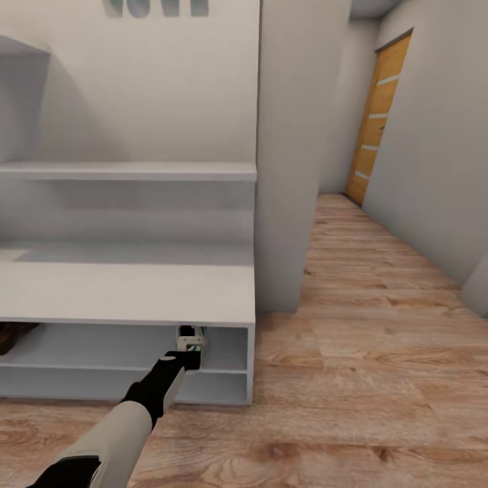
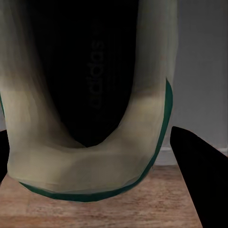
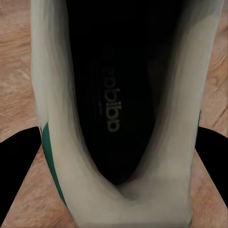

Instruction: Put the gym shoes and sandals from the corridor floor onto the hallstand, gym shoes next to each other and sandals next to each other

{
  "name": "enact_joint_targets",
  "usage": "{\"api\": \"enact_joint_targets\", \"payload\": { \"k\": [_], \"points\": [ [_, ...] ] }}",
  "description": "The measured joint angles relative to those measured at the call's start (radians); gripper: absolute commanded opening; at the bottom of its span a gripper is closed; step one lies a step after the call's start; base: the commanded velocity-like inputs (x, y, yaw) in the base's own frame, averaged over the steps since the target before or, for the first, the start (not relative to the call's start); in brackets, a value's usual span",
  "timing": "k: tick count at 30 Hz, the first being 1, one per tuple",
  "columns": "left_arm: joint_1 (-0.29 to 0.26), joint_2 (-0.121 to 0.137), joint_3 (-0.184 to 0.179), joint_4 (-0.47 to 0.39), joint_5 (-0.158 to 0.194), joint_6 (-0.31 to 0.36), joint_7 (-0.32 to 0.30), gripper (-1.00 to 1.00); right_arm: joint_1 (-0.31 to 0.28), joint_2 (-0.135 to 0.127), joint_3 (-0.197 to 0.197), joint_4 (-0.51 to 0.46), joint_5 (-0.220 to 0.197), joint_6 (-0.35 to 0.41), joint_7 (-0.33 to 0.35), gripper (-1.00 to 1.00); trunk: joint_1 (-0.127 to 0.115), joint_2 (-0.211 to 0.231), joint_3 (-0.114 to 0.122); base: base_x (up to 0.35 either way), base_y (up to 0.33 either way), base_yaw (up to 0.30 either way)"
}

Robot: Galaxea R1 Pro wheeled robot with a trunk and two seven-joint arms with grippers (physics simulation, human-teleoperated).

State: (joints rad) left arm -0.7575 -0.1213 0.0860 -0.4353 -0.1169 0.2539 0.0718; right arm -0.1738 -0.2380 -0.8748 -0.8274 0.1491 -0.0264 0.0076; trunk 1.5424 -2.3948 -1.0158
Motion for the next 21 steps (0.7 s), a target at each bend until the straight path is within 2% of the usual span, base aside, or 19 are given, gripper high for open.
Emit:
{"api": "enact_joint_targets", "payload": {
  "k": [11, 21],
  "points": [
    [0.0, 0.0, 0.0, 0.002, 0.001, 0.0, 0.0, -1.0, 0.0, 0.0, -0.001, 0.0, 0.0, 0.0, 0.0, -1.0, 0.0, 0.0, 0.0, 0.069, 0.0, 0.0],
    [0.0, 0.001, 0.001, 0.003, 0.001, 0.0, 0.0, -1.0, 0.0, 0.0, -0.002, 0.0, 0.0, 0.0, 0.0, -1.0, 0.0, 0.0, 0.0, 0.147, 0.0, 0.0]
  ]
}}
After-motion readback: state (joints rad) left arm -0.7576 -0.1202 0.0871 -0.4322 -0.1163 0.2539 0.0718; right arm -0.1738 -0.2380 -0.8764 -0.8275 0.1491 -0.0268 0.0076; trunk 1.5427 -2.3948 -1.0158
